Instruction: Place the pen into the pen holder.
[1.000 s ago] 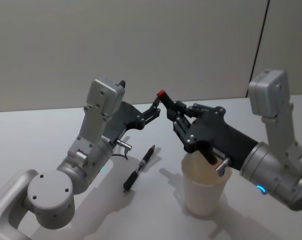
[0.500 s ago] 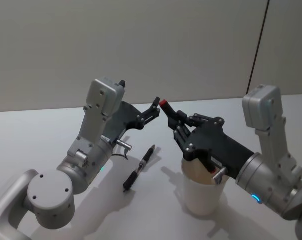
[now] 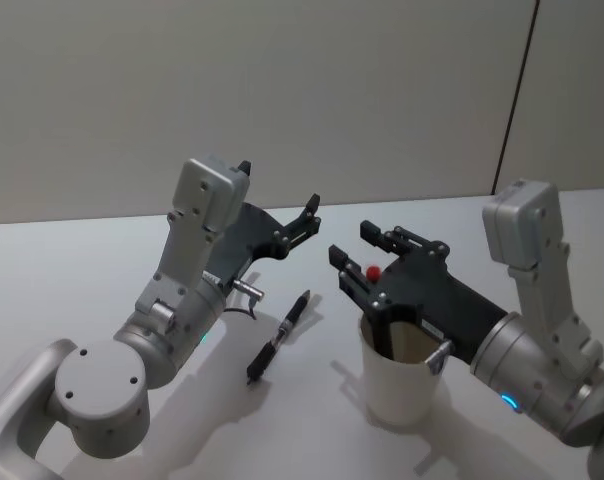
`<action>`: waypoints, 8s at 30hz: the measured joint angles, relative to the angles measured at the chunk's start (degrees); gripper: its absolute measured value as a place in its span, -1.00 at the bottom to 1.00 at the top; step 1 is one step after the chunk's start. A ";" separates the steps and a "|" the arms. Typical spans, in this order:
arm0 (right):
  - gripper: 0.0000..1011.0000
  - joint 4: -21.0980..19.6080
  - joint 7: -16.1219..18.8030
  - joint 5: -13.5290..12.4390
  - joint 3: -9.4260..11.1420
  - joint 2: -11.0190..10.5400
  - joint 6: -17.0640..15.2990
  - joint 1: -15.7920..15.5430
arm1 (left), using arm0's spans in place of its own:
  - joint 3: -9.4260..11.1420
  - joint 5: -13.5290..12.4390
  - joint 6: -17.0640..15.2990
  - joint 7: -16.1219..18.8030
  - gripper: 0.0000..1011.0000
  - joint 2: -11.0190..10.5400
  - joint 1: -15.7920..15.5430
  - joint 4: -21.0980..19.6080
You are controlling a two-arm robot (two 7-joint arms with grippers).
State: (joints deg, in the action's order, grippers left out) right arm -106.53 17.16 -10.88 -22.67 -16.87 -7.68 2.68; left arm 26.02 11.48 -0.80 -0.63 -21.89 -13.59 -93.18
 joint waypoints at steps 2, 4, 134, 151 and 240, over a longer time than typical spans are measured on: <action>-0.06 0.03 -0.03 0.01 -0.01 0.00 0.04 -0.02 | 0.00 0.00 0.00 0.00 0.98 0.00 0.00 0.00; 0.08 0.07 -0.07 0.03 -0.02 0.01 0.10 -0.06 | 0.00 0.00 0.00 0.00 0.98 0.00 0.00 0.00; 0.98 0.12 -27.22 -27.28 21.53 -16.86 12.91 -12.01 | 0.57 1.37 -17.16 -6.83 0.98 -3.73 8.04 -3.02; 0.98 0.11 -27.22 -27.28 21.53 -16.86 12.91 -12.01 | -0.10 4.16 -18.46 -7.32 0.98 -3.03 7.91 -1.77; 0.98 0.11 -27.21 -27.28 21.53 -16.86 12.91 -12.01 | -0.83 8.09 -18.11 -5.43 0.26 -2.43 8.82 -0.93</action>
State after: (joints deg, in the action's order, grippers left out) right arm -106.41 -10.06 -38.16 -1.14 -33.73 5.22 -9.34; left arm 25.19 19.57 -18.91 -6.06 -24.33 -4.77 -94.10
